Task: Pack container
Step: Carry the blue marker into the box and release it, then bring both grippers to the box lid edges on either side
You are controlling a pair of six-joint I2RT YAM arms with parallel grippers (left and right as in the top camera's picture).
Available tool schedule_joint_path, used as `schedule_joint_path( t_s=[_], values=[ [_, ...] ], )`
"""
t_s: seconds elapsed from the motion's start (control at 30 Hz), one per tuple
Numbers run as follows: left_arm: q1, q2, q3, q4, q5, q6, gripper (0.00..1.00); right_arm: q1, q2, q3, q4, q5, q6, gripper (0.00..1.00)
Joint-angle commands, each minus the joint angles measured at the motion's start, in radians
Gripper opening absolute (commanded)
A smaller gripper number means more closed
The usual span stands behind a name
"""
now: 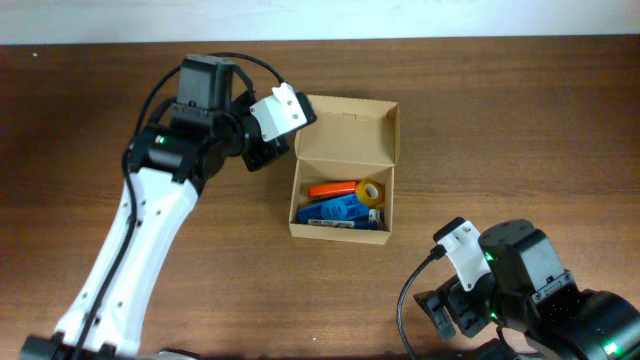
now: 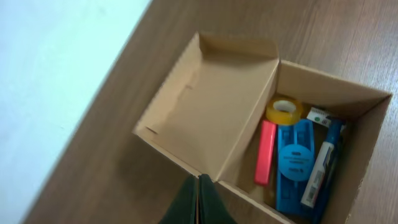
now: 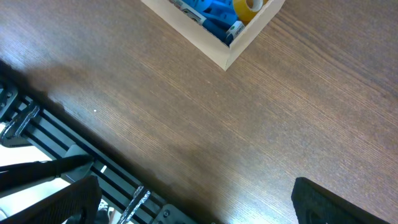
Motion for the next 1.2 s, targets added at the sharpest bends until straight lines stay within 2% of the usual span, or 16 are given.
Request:
schedule_joint_path(
  t_s=[0.0,0.17,0.3,0.43,0.53,0.6,0.63,0.7,0.77,0.8,0.87,0.9,1.0,1.17],
  values=[
    [0.008,0.082,0.014,0.003,0.010,-0.041,0.02,-0.005,-0.003,0.013,0.003,-0.002,0.001,0.99],
    [0.011,0.232,0.101,0.004,-0.018,-0.087,0.02,-0.008,0.026,0.013,0.223,0.045,0.002,0.99],
    [0.032,0.340,0.199,0.006,-0.023,-0.176,0.02,-0.016,0.148,0.013,0.340,0.217,0.070,1.00],
    [0.087,0.365,0.216,0.063,-0.043,-0.312,0.02,-0.158,0.323,0.013,0.470,0.177,0.092,0.95],
    [0.121,0.365,0.216,0.089,-0.043,-0.348,0.02,-0.325,0.439,0.013,0.589,0.013,0.092,0.89],
    [0.131,0.371,0.215,0.089,-0.071,-0.347,0.02,-0.413,0.510,0.013,0.658,-0.073,0.092,0.80],
    [0.132,0.378,0.215,0.089,-0.092,-0.348,0.02,-0.444,0.545,0.013,0.683,-0.106,0.093,0.72],
    [0.132,0.413,0.215,0.089,-0.115,-0.355,0.02,-0.501,0.638,0.013,0.748,-0.127,0.164,0.36],
    [0.134,0.480,0.215,0.102,-0.115,-0.420,0.02,-0.525,0.731,0.013,0.825,-0.127,0.206,0.08],
    [0.135,0.507,0.215,0.120,-0.114,-0.470,0.02,-0.524,0.763,0.013,0.853,-0.127,0.212,0.04],
    [0.136,0.573,0.215,0.161,-0.091,-0.596,0.01,-0.524,0.838,0.013,0.901,-0.142,0.214,0.04],
    [0.136,0.596,0.215,0.171,-0.043,-0.621,0.02,-0.525,0.868,0.013,0.924,-0.166,0.237,0.04],
    [0.136,0.661,0.215,0.217,0.094,-0.753,0.02,-0.526,0.974,0.013,1.049,-0.333,0.267,0.04],
    [0.125,0.694,0.216,0.269,0.274,-0.847,0.02,-0.525,1.136,0.013,1.244,-0.558,0.421,0.04]
  ],
)
